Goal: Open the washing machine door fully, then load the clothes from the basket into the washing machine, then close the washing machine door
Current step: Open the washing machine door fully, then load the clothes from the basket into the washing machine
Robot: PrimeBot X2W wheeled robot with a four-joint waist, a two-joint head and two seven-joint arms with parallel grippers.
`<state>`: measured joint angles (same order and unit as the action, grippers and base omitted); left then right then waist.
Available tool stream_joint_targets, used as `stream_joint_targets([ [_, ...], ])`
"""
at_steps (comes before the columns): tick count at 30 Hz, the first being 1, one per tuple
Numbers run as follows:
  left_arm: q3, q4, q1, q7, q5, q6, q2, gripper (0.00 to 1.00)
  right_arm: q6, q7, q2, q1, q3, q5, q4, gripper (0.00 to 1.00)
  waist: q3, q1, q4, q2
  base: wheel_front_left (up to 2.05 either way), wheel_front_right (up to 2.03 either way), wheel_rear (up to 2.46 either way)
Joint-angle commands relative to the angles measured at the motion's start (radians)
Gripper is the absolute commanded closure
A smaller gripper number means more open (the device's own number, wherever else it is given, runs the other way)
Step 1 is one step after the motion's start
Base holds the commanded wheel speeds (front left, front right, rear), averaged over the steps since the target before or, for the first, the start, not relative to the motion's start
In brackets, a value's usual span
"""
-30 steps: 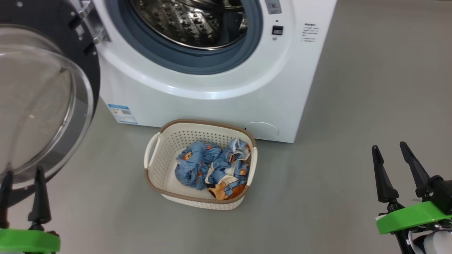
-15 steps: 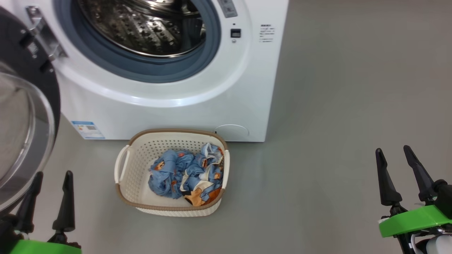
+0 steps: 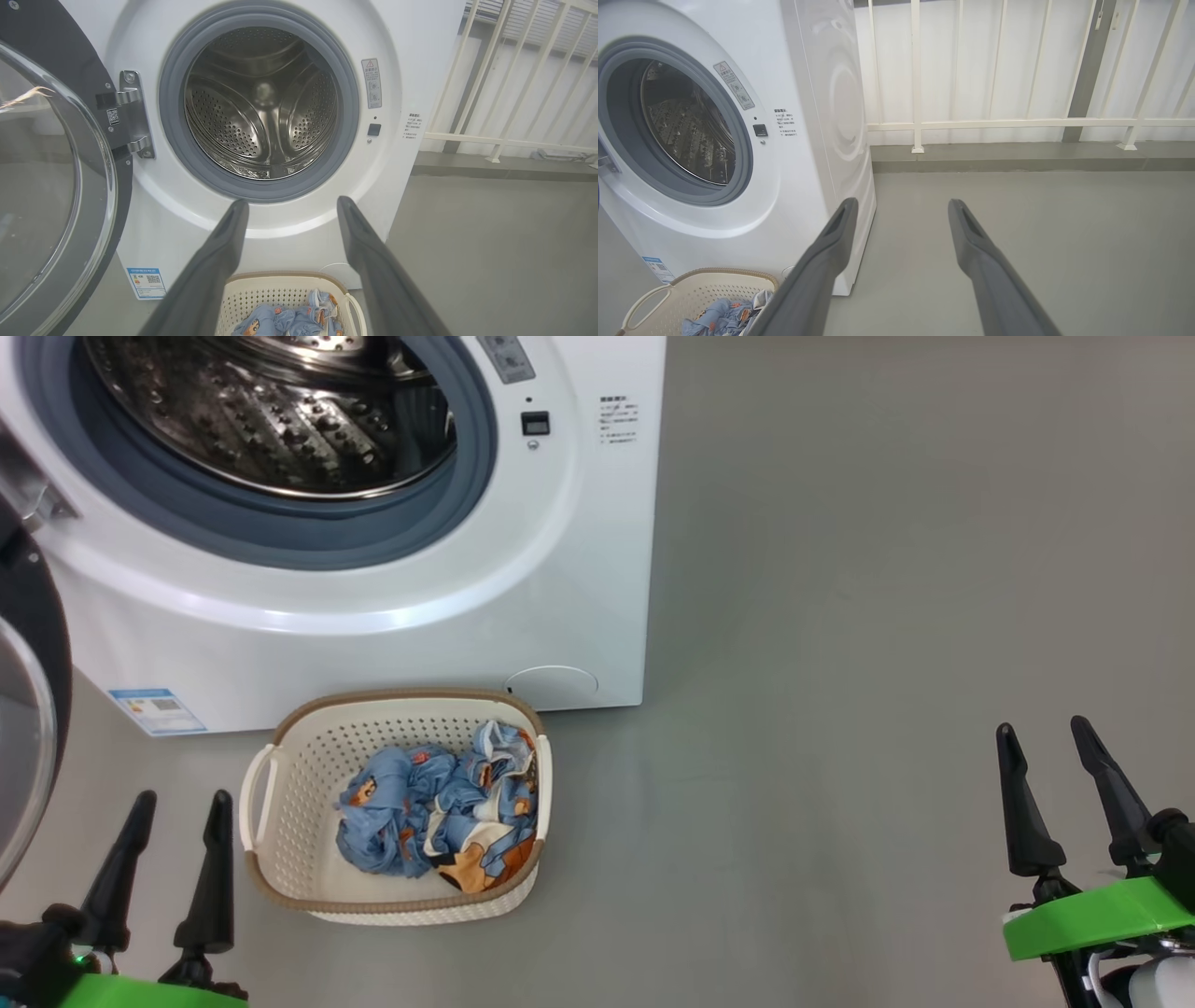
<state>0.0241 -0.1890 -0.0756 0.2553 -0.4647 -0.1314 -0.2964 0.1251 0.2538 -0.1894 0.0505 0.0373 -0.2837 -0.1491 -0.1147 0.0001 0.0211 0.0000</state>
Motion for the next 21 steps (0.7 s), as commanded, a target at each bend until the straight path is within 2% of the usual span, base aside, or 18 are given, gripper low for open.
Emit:
stream_joint_targets([
  [1,-0.033,0.034,-0.005,0.006,-0.011,0.001,-0.028,0.00,0.006,0.008,-0.012,-0.001,-0.014,0.002,0.029,0.00,0.002,0.0000,-0.011,0.0000,0.00,0.00,0.00],
  [21,0.001,0.027,0.014,0.006,-0.108,0.001,-0.028,0.00,0.006,0.008,0.005,-0.004,-0.010,0.002,0.030,0.00,0.003,0.0000,-0.036,0.0000,0.00,0.00,0.00],
])
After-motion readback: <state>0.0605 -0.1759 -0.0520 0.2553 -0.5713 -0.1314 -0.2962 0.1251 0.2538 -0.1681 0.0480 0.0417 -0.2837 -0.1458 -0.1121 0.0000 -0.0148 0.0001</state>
